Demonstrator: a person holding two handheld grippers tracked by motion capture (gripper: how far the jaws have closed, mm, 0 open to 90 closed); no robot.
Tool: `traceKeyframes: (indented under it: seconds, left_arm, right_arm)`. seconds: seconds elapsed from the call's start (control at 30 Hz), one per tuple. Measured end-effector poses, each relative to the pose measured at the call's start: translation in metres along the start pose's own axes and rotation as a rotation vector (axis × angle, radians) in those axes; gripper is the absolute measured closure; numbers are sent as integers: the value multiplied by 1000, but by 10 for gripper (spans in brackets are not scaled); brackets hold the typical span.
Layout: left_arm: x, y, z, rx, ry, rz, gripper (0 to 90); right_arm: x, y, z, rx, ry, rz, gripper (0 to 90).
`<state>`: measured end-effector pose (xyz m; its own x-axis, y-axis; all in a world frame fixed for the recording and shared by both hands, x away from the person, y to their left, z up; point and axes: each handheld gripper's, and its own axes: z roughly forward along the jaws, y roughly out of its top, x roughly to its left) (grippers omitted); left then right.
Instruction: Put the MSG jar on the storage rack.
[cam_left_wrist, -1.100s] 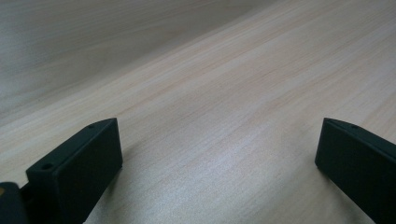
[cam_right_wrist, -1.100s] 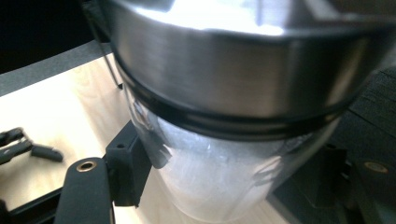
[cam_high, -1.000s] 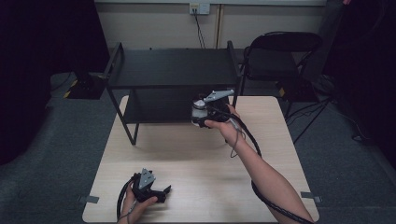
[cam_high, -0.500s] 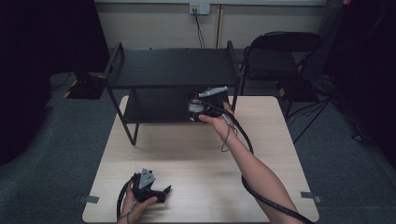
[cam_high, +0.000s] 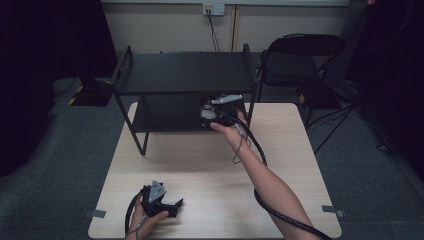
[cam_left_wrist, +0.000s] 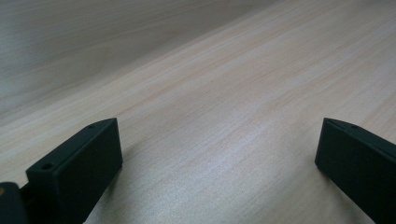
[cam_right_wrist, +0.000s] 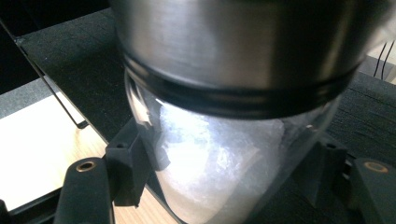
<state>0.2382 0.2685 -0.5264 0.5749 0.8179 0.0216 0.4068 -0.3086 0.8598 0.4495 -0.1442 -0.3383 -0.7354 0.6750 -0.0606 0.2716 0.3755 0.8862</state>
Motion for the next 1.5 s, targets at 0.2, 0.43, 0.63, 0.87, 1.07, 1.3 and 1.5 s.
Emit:
traceKeyframes:
  seconds: [0.2, 0.43, 0.63, 0.87, 1.07, 1.3, 1.5]
  left_arm:
    - [0, 0, 0, 0, 1, 2, 0]
    - [0, 0, 0, 1, 1, 3, 0]
    - [0, 1, 0, 4, 1, 7, 0]
    - [0, 1, 0, 3, 1, 7, 0]
    - [0, 1, 0, 3, 0, 5, 0]
    - [0, 0, 0, 3, 0, 5, 0]
    - [0, 0, 0, 3, 0, 5, 0]
  right_arm:
    - [-4, 1, 0, 3, 16, 18, 268]
    - [-5, -4, -6, 1, 21, 33, 64]
    - [-5, -14, -14, -12, 29, 25, 16]
    - [-9, -29, -27, -30, 56, 34, 0]
    - [-9, -47, -42, -43, 80, 11, 0]
    - [-10, -74, -63, -52, 98, 21, 0]
    - [-13, -99, -86, -38, 103, 8, 0]
